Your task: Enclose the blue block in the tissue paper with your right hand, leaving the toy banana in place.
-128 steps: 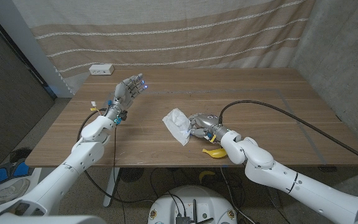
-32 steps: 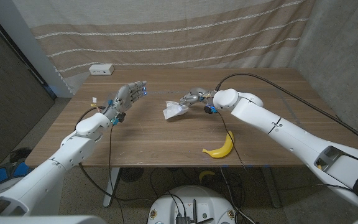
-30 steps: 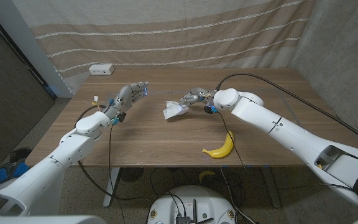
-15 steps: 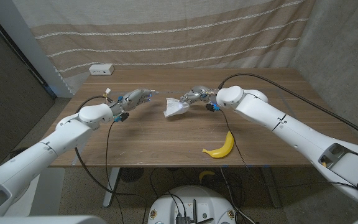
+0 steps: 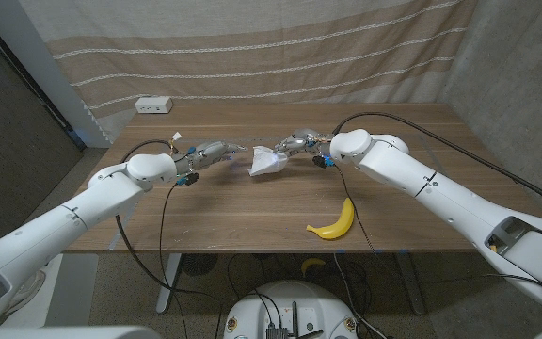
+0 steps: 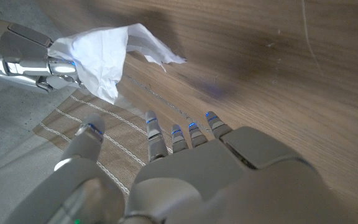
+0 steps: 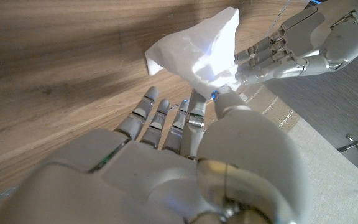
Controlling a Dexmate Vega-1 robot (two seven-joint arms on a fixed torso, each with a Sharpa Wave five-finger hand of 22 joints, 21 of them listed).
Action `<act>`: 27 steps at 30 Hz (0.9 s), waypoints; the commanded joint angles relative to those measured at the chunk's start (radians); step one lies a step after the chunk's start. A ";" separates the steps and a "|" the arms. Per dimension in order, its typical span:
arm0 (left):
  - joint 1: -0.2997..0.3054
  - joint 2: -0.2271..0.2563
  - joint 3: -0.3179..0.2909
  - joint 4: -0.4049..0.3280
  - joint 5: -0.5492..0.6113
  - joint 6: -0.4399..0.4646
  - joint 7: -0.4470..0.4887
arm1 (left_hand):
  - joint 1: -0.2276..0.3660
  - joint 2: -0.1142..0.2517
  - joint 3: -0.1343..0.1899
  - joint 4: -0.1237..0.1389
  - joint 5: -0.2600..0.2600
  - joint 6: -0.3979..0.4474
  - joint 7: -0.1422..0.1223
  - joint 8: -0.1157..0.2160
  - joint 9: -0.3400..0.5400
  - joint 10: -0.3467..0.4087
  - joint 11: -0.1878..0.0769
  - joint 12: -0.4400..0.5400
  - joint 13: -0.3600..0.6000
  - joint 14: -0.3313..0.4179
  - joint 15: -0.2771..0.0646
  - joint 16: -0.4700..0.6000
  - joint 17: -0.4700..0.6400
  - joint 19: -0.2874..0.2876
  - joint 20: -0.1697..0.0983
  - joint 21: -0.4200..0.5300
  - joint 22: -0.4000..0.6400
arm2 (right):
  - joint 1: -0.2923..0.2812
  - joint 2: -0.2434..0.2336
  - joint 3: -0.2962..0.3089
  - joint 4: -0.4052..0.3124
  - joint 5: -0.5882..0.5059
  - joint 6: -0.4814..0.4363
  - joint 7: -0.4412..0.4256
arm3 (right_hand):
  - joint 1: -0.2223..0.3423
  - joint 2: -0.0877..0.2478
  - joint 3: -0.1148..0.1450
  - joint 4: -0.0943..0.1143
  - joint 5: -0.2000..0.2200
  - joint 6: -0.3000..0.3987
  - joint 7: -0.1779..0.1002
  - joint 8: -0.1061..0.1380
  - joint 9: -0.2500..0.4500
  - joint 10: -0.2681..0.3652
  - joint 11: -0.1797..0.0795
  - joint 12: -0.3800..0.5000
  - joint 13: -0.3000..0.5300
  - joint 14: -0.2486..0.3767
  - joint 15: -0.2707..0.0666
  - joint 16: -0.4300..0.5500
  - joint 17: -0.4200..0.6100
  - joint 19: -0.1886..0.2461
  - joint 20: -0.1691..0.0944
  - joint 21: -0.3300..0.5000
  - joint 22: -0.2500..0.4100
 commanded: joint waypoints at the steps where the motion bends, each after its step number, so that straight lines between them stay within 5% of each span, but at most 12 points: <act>1: -0.024 0.005 0.031 -0.022 0.017 0.048 -0.054 | 0.003 0.004 -0.011 0.008 0.000 0.041 0.035 0.008 0.000 0.004 -0.010 0.010 0.002 -0.012 -0.002 0.005 0.002 -0.022 -0.003 0.004 0.004 | 0.014 0.020 -0.021 0.046 0.022 -0.011 -0.016 | 0.001 0.006 0.006 0.000 0.005 -0.002 0.001 0.006 0.007 0.013 0.003 0.008 0.005 0.008 -0.039 0.007 0.003 0.003 -0.002 0.008 0.004; 4: -0.025 0.006 0.031 -0.027 0.009 0.064 -0.057 | -0.008 0.000 -0.020 0.013 -0.001 0.050 0.070 0.004 0.000 0.006 -0.006 0.011 0.001 -0.017 0.000 0.005 0.002 -0.032 -0.003 0.003 0.004 | 0.021 0.029 -0.028 0.060 0.017 -0.011 -0.023 | 0.001 0.007 0.006 0.000 0.006 -0.004 0.002 0.006 0.009 0.014 0.002 0.008 0.005 0.008 -0.040 0.008 0.003 0.005 -0.003 0.009 0.004; 7: -0.024 0.007 0.029 -0.031 0.001 0.076 -0.059 | -0.030 -0.005 -0.036 0.020 0.000 0.075 0.137 -0.001 -0.001 0.010 -0.003 0.013 0.001 -0.024 0.003 0.006 0.002 -0.042 -0.002 0.006 0.004 | 0.023 0.042 -0.026 0.079 0.024 -0.007 -0.030 | 0.001 0.006 0.007 0.000 0.007 -0.004 0.005 0.007 0.012 0.015 0.002 0.008 0.006 0.009 -0.039 0.008 0.003 0.004 -0.003 0.010 0.004; 16: -0.025 0.012 0.028 -0.039 -0.011 0.104 -0.057 | -0.060 -0.004 -0.053 0.028 0.002 0.101 0.211 -0.011 -0.002 0.026 0.015 0.018 0.000 -0.039 0.011 0.005 0.003 -0.065 0.000 0.005 0.004 | 0.022 0.081 -0.023 0.120 0.027 0.016 -0.074 | 0.001 0.006 0.008 -0.001 0.011 -0.004 0.008 0.010 0.021 0.024 0.000 0.012 0.008 0.013 -0.041 0.012 0.004 0.005 -0.002 0.011 0.004; 19: -0.026 0.011 0.028 -0.036 -0.016 0.107 -0.059 | -0.077 -0.003 -0.063 0.031 0.004 0.123 0.263 -0.014 -0.001 0.035 0.026 0.020 0.000 -0.040 0.013 0.007 0.002 -0.071 0.002 0.008 0.004 | 0.028 0.097 -0.027 0.143 0.026 0.027 -0.081 | 0.001 0.006 0.008 -0.001 0.012 -0.006 0.007 0.010 0.023 0.028 0.001 0.013 0.009 0.014 -0.043 0.013 0.005 0.004 -0.001 0.012 0.004; 27: -0.027 0.007 0.025 -0.024 -0.034 0.106 -0.065 | -0.101 -0.005 -0.075 0.034 0.005 0.140 0.300 -0.020 0.000 0.064 0.048 0.029 0.000 -0.019 0.028 0.015 0.002 -0.071 0.012 0.012 0.004 | 0.038 0.136 -0.020 0.170 0.032 0.003 -0.125 | 0.001 0.005 0.008 0.000 0.015 -0.009 0.010 0.011 0.032 0.038 0.001 0.017 0.011 0.028 -0.045 0.020 0.006 0.011 0.003 0.016 0.005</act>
